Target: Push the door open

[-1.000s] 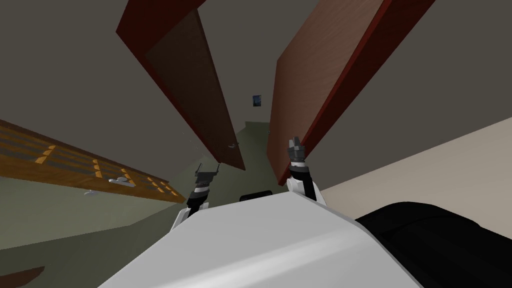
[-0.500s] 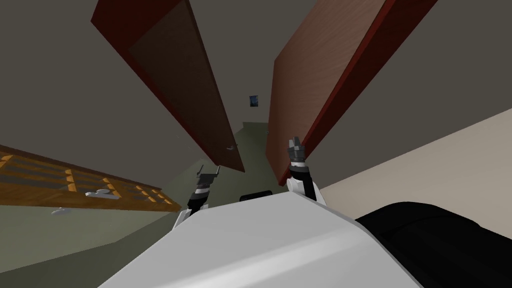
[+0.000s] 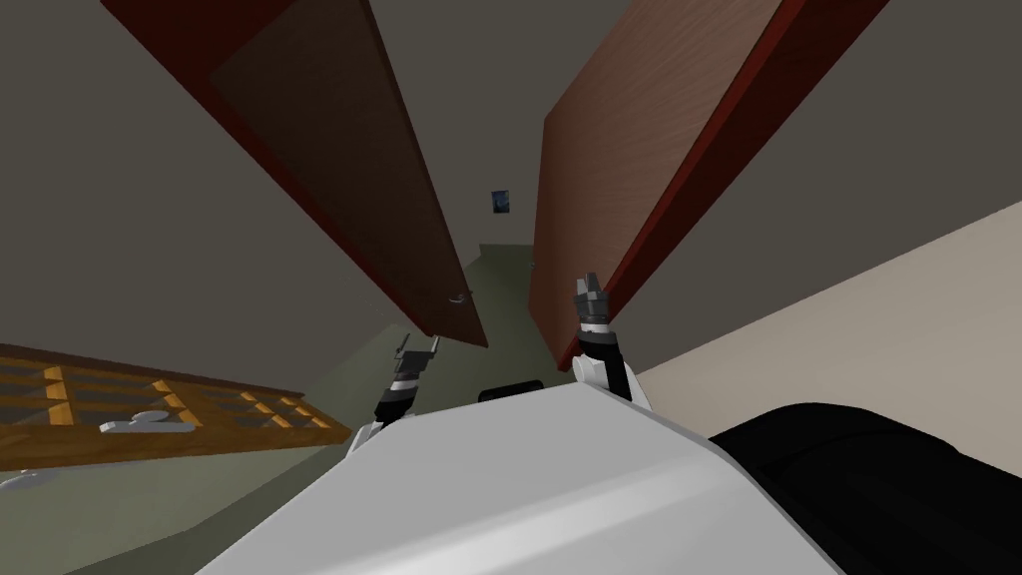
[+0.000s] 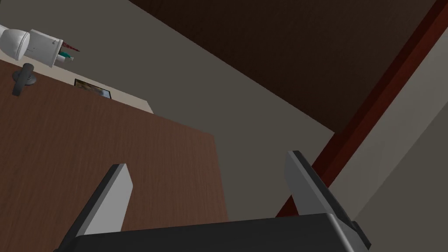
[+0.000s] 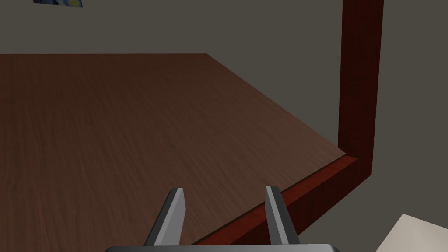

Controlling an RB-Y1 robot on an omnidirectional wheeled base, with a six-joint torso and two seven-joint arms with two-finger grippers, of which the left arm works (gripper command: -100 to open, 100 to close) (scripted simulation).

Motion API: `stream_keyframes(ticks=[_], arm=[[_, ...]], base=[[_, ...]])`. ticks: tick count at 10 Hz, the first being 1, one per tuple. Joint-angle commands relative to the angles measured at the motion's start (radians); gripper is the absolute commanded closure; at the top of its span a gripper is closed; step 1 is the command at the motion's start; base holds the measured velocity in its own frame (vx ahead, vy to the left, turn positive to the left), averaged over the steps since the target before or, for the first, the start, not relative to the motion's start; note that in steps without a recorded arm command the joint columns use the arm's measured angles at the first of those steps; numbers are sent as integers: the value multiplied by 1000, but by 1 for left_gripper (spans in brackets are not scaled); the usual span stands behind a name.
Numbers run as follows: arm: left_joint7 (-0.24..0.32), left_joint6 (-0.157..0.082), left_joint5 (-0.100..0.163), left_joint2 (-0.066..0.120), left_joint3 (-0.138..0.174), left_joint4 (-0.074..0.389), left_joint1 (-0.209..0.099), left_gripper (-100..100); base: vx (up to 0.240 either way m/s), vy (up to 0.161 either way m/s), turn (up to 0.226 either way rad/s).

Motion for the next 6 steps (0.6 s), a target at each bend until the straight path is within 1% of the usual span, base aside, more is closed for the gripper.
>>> stream_keyframes(ticks=[1,2,4,6], arm=[[-28,-7,-7,1,7,18,-6,-100],[-56,-12,-19,-2,14,34,-9,-100],[-112,-23,-42,-7,29,66,-15,-100],[-169,-34,-65,-12,44,98,-21,-100]], base=[[48,54,-35],[43,44,-56],[60,55,-101],[64,73,-93]])
